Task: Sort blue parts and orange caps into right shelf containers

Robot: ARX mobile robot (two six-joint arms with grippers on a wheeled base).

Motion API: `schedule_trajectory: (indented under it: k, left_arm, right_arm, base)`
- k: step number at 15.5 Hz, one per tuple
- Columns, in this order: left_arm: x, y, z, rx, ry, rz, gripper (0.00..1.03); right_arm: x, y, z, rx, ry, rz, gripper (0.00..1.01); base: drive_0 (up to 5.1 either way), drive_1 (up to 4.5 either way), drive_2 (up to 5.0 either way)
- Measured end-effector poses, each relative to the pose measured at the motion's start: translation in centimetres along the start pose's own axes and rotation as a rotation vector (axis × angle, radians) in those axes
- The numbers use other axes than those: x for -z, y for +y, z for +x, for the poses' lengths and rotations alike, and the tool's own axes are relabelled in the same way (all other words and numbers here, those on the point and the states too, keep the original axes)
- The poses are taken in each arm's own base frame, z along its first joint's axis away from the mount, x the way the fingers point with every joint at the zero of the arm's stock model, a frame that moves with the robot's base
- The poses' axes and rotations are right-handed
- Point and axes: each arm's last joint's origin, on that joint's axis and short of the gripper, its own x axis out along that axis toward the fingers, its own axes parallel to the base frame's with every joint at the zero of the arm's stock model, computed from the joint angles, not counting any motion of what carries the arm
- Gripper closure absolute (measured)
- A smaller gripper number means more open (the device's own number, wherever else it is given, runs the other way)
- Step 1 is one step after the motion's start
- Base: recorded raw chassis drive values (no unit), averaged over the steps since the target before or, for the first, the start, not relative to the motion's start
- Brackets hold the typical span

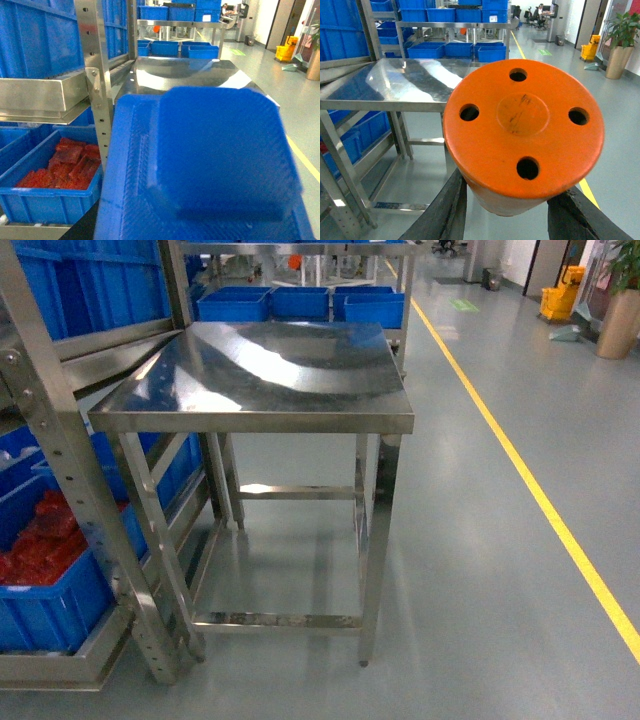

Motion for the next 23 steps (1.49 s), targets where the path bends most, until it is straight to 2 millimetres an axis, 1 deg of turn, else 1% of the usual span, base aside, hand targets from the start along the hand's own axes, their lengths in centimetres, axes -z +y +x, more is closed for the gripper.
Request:
schedule_trajectory:
  k: [23]
  left_arm:
    - [-0.03,0.00,0.00,0.000,-0.003,0.000,0.61]
  right_arm:
    - [0.00,0.00,0.00,0.000,0.000,0.000,0.62]
  base:
    - [0.0,0.00,0.0]
